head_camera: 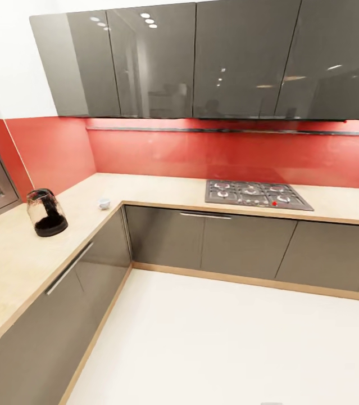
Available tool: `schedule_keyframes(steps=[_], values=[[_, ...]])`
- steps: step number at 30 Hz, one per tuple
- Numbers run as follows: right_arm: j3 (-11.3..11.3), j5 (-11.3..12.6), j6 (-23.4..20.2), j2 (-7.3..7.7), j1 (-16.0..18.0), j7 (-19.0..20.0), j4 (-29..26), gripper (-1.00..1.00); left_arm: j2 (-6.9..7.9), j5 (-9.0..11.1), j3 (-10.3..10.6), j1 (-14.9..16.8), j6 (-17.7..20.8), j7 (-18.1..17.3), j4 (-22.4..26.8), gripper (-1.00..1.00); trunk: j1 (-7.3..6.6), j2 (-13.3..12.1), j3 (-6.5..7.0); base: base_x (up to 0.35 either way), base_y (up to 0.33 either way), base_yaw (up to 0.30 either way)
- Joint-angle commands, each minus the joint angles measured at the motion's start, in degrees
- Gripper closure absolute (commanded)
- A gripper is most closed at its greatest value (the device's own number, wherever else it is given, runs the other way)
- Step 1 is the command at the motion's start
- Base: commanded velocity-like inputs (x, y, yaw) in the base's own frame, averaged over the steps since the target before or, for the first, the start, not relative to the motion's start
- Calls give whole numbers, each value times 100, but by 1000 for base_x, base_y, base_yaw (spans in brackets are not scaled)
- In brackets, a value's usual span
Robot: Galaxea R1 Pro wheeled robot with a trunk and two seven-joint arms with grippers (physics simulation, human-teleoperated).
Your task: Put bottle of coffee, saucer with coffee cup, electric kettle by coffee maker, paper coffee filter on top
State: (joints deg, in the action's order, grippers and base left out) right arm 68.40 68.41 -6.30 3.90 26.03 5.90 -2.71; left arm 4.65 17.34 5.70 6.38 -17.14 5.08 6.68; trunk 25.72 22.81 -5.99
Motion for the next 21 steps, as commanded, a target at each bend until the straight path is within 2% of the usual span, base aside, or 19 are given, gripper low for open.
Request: schedule_keyframes(steps=[1,21], values=[[42,49,-21,5,5,8,-10,-100,1,32,50,4,-17,28,-3,-100,6,11,-12,305,-133,0],[42,49,-21,4,4,8,-8,-100,1,32,48,4,-17,28,-9,-100,6,11,-12,303,-135,0]])
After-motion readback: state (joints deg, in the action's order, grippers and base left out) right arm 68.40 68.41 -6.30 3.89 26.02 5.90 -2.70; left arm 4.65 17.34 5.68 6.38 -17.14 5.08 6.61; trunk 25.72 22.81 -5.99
